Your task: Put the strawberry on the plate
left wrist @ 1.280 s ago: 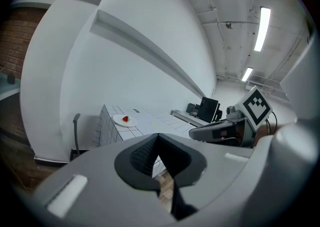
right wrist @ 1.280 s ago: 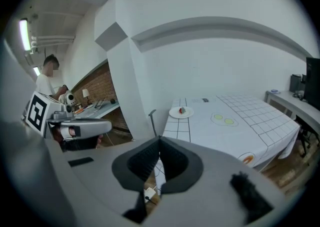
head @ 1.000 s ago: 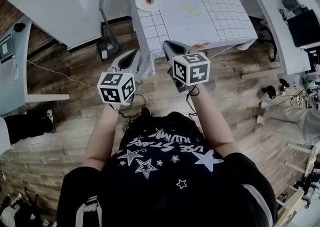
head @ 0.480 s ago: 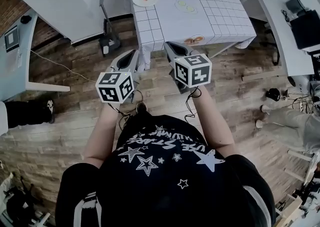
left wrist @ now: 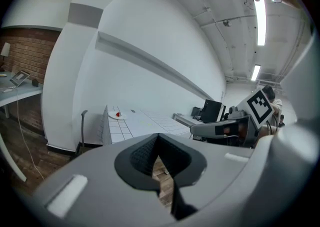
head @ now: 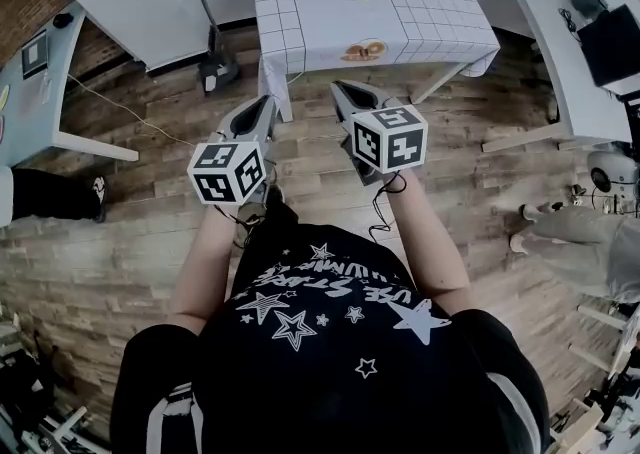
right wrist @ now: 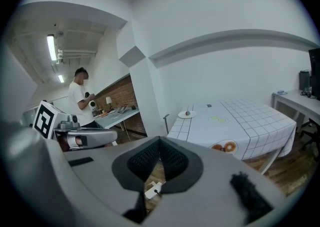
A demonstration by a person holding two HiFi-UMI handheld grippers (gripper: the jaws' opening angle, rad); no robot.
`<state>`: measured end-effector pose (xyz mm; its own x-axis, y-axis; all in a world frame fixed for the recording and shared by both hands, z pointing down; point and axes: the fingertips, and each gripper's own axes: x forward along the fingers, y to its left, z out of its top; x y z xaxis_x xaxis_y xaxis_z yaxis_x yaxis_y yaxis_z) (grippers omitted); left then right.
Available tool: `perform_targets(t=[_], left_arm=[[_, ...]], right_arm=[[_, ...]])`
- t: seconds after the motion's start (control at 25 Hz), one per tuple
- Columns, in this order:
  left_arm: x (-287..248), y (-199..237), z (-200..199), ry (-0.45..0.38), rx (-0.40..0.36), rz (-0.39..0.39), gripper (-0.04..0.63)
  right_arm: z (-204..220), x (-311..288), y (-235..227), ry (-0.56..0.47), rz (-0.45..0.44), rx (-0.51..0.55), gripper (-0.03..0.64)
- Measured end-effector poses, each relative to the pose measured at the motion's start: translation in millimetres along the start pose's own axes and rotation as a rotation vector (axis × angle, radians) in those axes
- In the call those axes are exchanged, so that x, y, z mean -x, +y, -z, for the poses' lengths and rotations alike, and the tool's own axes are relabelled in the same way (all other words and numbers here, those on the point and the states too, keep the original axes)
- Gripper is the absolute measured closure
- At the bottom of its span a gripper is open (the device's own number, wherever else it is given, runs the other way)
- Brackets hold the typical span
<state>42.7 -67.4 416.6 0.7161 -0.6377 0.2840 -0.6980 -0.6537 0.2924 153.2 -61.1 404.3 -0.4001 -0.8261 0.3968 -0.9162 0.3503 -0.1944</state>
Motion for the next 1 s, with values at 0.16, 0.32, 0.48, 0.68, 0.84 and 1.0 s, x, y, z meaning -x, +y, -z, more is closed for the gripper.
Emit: perform_targets(t=[0.16,0.32,0.48,0.68,0.84,1.0], left_arm=[[27.3,-33.7,18.3,-0.001,-0.013,-0.022,0.586],[62.4,-46.0,34.8,-0.003,0.007,-0.087,0.588],[93.7,-55.1,48.1,0.022,0.003,-0.12,0.588],[111.1,-53.7,61.1,0.056,0.012,-0.142,0.588],[117.5,-52.8,64.0,0.06,-0.001,-0.134,0.588],[121.9,-48.4,64.7,0.048,0.006,-0.107,0.588]], right_arm=[[25.8,40.1,5.7,0.009,-0.019,-0.008,0.603],[54.3,68.4,13.1,0.019,-0.034,-0.037,0.603],[69.8,82.9,25.9,0.012,-0.06,-0.087,0.603],[81.2,82.6,40.0,0.001,-0.082,-0.127,0.603],[87.7,84.3,50.7,0.012,-0.085,-0.125,0.603],[86.6,81.5,57.7,0.023,-0.064,-0.11,0.603]])
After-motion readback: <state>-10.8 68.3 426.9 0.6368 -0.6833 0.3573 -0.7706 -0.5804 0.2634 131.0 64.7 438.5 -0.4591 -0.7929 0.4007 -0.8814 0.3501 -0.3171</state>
